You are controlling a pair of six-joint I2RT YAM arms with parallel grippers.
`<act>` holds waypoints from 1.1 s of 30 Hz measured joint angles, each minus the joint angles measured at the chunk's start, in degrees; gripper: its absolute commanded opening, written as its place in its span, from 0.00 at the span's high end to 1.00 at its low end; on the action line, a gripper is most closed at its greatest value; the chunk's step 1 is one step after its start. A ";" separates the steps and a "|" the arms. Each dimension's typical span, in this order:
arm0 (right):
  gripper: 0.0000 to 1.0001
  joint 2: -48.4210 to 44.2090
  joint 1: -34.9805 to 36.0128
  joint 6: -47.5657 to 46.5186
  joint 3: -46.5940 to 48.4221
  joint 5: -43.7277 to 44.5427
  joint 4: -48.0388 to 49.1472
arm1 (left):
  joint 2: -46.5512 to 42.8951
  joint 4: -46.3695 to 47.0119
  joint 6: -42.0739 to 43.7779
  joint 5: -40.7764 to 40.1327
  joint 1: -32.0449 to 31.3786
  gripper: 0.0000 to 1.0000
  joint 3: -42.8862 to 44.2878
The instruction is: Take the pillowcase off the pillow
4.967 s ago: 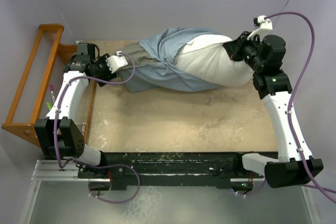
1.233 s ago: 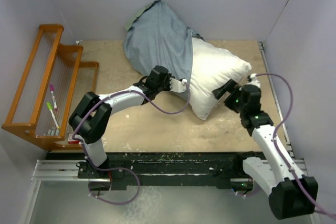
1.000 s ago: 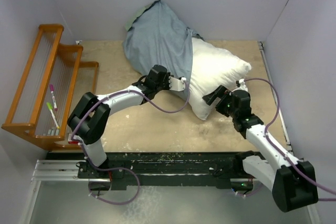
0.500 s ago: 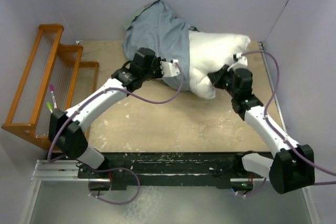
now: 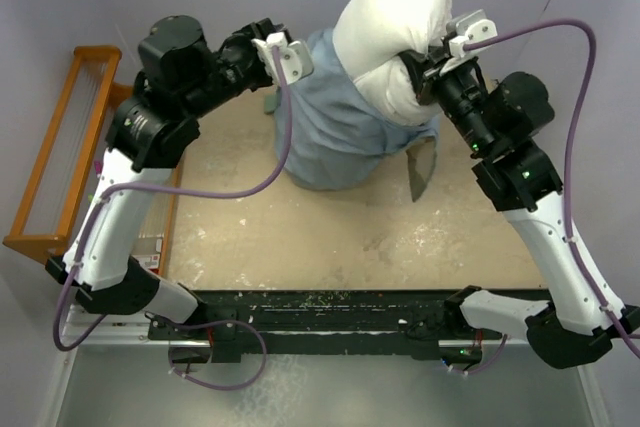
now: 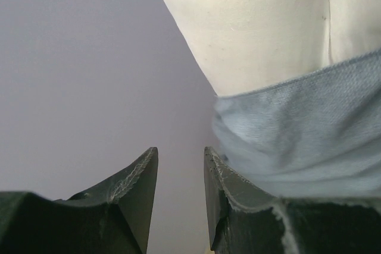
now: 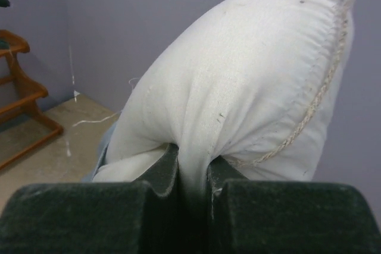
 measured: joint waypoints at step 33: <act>1.00 15.41 28.89 -22.34 9.27 -12.52 -5.49 | -10.49 -29.14 16.06 -8.59 -11.13 0.11 7.52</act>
